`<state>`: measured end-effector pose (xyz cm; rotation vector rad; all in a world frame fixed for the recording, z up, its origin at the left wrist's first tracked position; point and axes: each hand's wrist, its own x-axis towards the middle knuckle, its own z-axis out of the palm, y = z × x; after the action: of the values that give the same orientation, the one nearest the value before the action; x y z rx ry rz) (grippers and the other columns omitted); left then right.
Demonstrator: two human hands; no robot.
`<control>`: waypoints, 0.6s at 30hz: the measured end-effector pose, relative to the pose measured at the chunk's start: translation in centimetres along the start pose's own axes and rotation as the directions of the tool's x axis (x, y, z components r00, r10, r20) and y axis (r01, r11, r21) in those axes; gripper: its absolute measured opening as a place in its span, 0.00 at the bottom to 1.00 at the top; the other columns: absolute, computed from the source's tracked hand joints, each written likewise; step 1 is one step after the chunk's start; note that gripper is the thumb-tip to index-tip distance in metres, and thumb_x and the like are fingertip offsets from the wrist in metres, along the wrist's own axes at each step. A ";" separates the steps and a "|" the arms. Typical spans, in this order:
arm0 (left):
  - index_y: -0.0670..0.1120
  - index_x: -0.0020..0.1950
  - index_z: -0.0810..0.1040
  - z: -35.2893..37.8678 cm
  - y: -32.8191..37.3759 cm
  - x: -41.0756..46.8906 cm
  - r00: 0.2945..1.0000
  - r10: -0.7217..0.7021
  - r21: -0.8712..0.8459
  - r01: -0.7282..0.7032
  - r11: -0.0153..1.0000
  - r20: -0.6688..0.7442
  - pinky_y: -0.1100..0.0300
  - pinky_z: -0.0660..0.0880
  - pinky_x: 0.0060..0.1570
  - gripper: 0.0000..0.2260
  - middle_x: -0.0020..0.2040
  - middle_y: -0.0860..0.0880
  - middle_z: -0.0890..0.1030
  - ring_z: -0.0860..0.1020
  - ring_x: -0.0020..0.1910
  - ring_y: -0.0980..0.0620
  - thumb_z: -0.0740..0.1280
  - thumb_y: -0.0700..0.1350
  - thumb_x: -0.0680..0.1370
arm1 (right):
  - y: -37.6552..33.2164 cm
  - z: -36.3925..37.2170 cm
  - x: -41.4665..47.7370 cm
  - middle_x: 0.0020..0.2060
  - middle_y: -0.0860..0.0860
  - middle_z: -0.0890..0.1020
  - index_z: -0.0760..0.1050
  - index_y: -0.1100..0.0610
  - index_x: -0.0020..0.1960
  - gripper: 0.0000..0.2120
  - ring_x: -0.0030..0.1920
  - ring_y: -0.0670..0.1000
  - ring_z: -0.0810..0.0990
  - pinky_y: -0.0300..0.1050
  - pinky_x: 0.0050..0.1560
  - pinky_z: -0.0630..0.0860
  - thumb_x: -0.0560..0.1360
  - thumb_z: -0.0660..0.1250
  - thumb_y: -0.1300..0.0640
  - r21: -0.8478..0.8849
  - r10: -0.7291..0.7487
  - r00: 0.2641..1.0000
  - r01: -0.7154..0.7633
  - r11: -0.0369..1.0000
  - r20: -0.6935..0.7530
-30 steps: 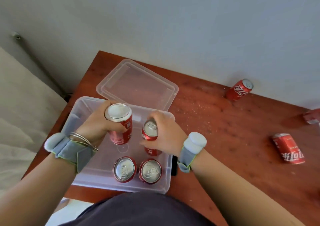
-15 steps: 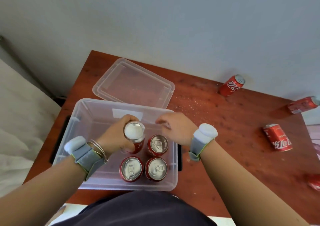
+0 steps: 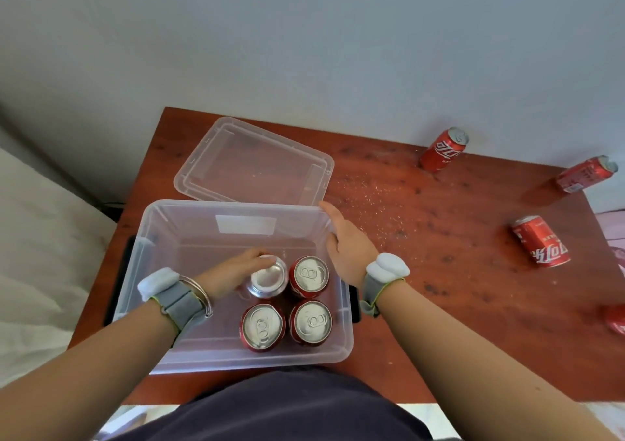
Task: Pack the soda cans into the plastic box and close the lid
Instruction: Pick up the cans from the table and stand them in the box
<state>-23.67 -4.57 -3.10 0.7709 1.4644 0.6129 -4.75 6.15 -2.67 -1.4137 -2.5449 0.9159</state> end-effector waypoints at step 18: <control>0.52 0.64 0.73 2.5 1.1 -1.3 0.916 0.119 0.589 0.143 0.795 -0.383 0.61 0.67 0.53 0.28 0.60 0.49 0.79 0.73 0.52 0.53 0.75 0.54 0.66 | 3.1 -0.9 0.0 0.41 0.53 0.82 0.55 0.50 0.73 0.24 0.35 0.58 0.80 0.54 0.38 0.78 0.80 0.53 0.46 0.137 -0.038 0.994 0.024 0.990 0.102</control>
<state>-21.11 -5.07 -1.53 1.1819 2.0996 0.2800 -2.14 7.74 -3.58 -1.3180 -2.5132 1.1629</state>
